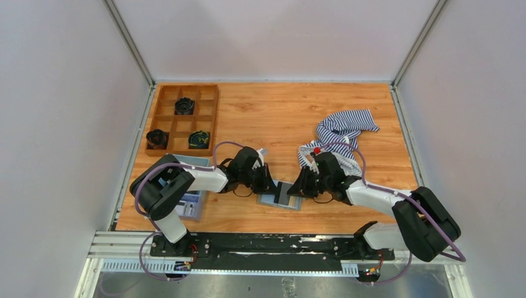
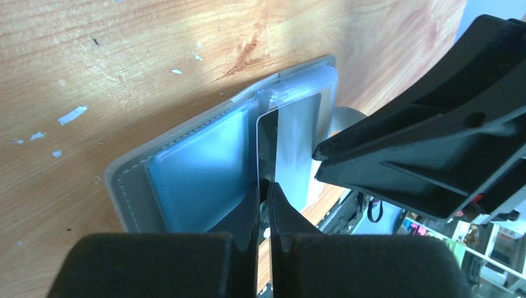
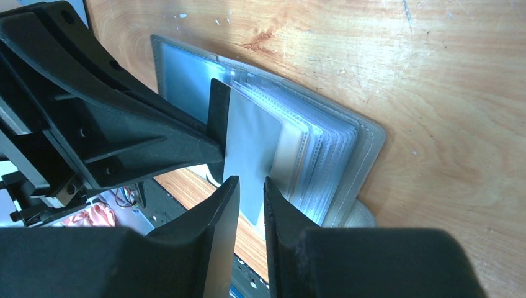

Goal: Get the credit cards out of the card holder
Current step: Remove the credit card from the card holder, then place the credit card in the storage box.

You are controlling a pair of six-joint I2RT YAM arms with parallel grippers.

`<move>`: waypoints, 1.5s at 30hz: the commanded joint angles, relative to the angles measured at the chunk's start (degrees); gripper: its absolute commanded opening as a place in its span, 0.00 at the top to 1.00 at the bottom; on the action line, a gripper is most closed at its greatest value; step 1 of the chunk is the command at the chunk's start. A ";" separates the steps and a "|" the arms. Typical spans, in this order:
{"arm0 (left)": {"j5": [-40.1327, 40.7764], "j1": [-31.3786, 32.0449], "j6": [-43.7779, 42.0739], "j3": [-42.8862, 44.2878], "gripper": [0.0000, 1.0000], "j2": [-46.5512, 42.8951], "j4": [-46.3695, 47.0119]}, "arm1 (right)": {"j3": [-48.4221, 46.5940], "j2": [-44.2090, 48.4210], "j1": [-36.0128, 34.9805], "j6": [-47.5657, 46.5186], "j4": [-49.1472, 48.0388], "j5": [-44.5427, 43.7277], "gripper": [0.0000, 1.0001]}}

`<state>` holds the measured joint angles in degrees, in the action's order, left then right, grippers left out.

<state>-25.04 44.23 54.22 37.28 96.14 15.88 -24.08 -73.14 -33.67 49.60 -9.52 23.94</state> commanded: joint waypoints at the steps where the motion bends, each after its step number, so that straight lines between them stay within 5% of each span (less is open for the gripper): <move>1: -1.53 0.06 0.40 -1.25 1.00 -0.77 2.75 | 2.33 -1.55 0.54 -0.92 2.58 -2.84 0.74; 13: 0.21 -5.64 0.49 -8.55 1.00 -8.20 2.67 | 2.94 -2.17 0.89 -1.09 2.81 -2.94 0.74; 20: 1.16 -8.73 2.09 -13.32 1.00 -21.69 0.87 | 2.13 -1.21 1.02 -1.67 4.23 -2.89 0.75; 28: 25.45 -9.56 -7.30 -0.83 1.00 -44.18 -42.91 | 1.16 -0.34 0.98 -2.58 5.91 -2.87 0.74; 32: 35.81 -13.83 -5.63 3.13 1.00 -51.98 -57.24 | 0.49 -1.32 0.98 -2.91 5.76 -2.00 0.75; 40: 38.46 -30.15 3.10 0.53 1.00 -64.61 -65.59 | -0.26 -1.36 0.98 -3.04 5.45 -1.27 0.75; 45: 39.71 -32.71 10.61 -3.17 1.00 -70.08 -65.49 | 0.07 -0.59 0.98 -3.15 5.57 -0.96 0.75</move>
<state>11.18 12.45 57.69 36.51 29.17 -46.37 -24.58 -73.67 -33.34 48.40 -8.99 24.43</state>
